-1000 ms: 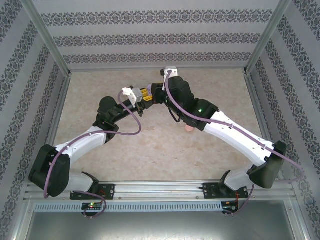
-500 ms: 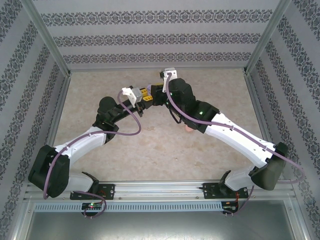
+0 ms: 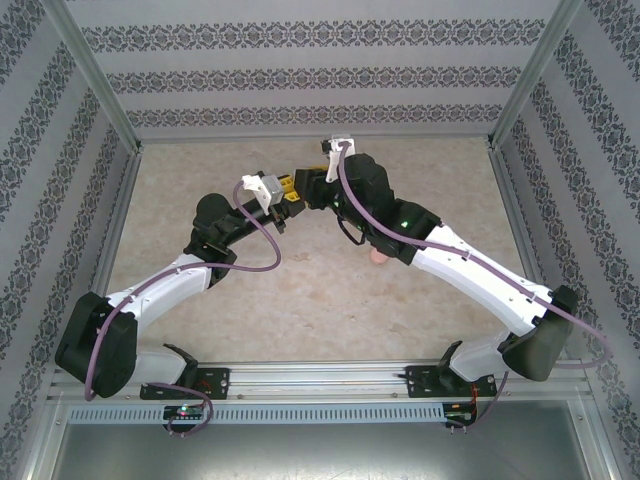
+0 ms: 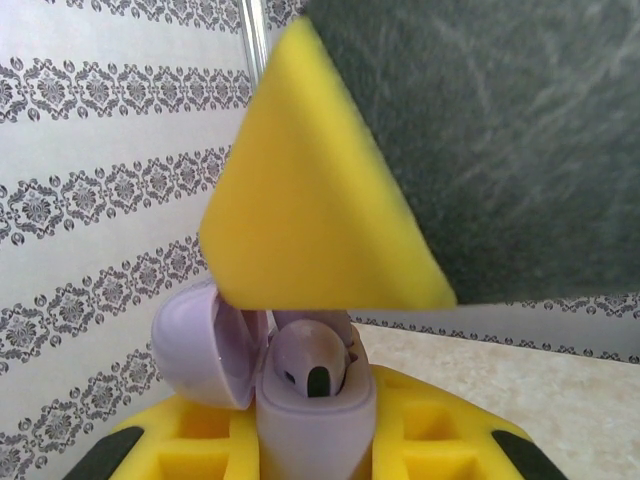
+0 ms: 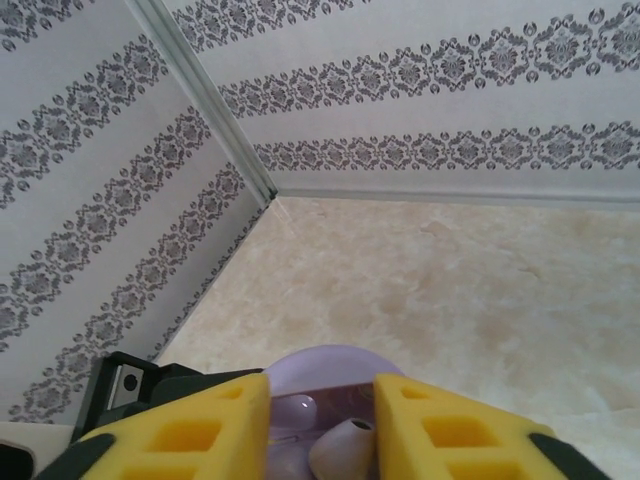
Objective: Insert the wireless bluetooth earbuds into the charging case
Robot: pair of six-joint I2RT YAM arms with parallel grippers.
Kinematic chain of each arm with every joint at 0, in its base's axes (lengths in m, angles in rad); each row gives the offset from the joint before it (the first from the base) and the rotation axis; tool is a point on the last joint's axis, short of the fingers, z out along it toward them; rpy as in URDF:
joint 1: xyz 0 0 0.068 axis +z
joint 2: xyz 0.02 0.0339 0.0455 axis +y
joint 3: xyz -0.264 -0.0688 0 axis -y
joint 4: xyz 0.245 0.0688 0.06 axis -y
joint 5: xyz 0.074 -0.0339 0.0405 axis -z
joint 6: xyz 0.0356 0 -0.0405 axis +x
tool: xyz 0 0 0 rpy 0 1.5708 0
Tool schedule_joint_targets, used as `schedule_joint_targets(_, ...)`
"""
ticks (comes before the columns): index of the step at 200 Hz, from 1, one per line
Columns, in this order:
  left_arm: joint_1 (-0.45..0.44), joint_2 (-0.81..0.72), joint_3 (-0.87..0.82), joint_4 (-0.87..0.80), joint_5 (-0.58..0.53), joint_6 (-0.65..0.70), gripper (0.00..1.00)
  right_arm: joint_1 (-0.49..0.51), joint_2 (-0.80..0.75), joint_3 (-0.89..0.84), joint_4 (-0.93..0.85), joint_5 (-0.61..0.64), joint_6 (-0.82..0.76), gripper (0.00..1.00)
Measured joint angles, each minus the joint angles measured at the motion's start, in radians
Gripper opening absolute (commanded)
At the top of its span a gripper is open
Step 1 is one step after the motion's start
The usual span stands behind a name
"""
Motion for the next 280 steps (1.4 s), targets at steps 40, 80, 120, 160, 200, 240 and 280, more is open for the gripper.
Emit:
schedule_joint_targets(40,-0.001,-0.004,0.0,0.008,-0.001,0.0,0.0,-0.012,0.008,0.042,-0.022,-0.043,0.034,0.53)
schedule_joint_targets(80,-0.008,-0.009,0.0,0.012,0.019,0.0,0.0,-0.049,0.008,0.051,-0.021,-0.052,0.059,0.6)
schedule_joint_targets(120,-0.014,-0.01,0.0,0.018,0.032,0.0,0.0,-0.083,-0.012,0.051,-0.023,-0.065,0.08,0.63)
schedule_joint_targets(160,-0.014,-0.01,0.0,0.013,0.049,0.004,0.0,-0.135,-0.004,0.138,-0.117,-0.115,0.068,0.35)
schedule_joint_targets(200,-0.015,-0.01,0.019,-0.053,0.075,0.026,0.0,-0.174,0.106,0.36,-0.245,-0.209,0.048,0.12)
schedule_joint_targets(240,-0.015,-0.01,0.021,-0.085,0.075,0.037,0.0,-0.174,0.245,0.45,-0.361,-0.304,0.041,0.08)
schedule_joint_targets(280,-0.018,-0.009,0.021,-0.124,0.076,0.05,0.0,-0.177,0.274,0.425,-0.43,-0.355,0.04,0.03)
